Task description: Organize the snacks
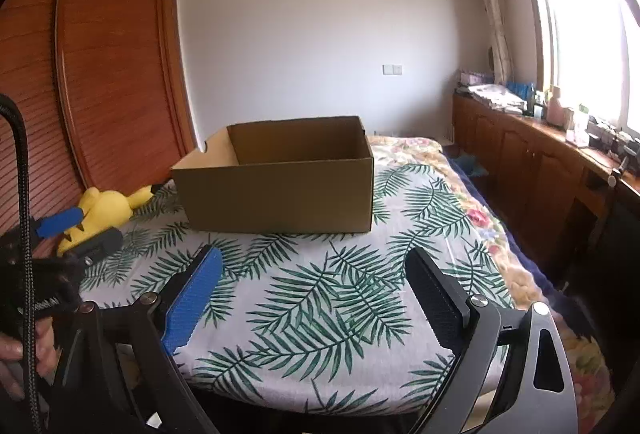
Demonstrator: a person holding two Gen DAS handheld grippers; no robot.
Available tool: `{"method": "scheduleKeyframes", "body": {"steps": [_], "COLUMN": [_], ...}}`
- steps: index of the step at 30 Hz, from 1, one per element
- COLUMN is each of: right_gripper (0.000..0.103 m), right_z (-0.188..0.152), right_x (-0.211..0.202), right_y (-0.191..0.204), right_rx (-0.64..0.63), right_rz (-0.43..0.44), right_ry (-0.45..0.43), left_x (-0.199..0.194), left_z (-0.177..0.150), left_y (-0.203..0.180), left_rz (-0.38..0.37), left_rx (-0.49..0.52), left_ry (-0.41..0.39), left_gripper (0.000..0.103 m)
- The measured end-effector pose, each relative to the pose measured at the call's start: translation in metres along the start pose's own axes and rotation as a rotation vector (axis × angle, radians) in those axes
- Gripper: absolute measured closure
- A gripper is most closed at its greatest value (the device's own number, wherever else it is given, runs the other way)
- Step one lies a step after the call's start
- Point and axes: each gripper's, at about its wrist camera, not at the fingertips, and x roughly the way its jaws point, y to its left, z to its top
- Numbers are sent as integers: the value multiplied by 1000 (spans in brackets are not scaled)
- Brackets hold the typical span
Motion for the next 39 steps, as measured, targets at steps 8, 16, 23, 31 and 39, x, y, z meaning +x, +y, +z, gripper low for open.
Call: {"method": "scheduleKeyframes", "body": {"steps": [8, 16, 23, 31, 39], "right_gripper": [9, 9, 9, 9, 9], "right_z": [-13, -28, -32, -32, -32], "right_x": [-20, -28, -23, -22, -23], "right_y": [10, 21, 23, 21, 20], "right_rx": [-20, -27, -30, -26, -27], "right_rz": [-24, -15, -17, -16, -22], "right_ry": [-34, -34, -24, -26, -34], "left_x": [-17, -27, -25, -21, -22], "left_z": [-8, -22, -28, -30, -31], "left_y": [0, 3, 9, 12, 14], "left_rz": [-4, 17, 24, 37, 38], "left_rx": [-17, -16, -37, -40, -41], "left_ry": [-10, -5, 12, 17, 16], "left_gripper": [11, 11, 11, 11, 11]}}
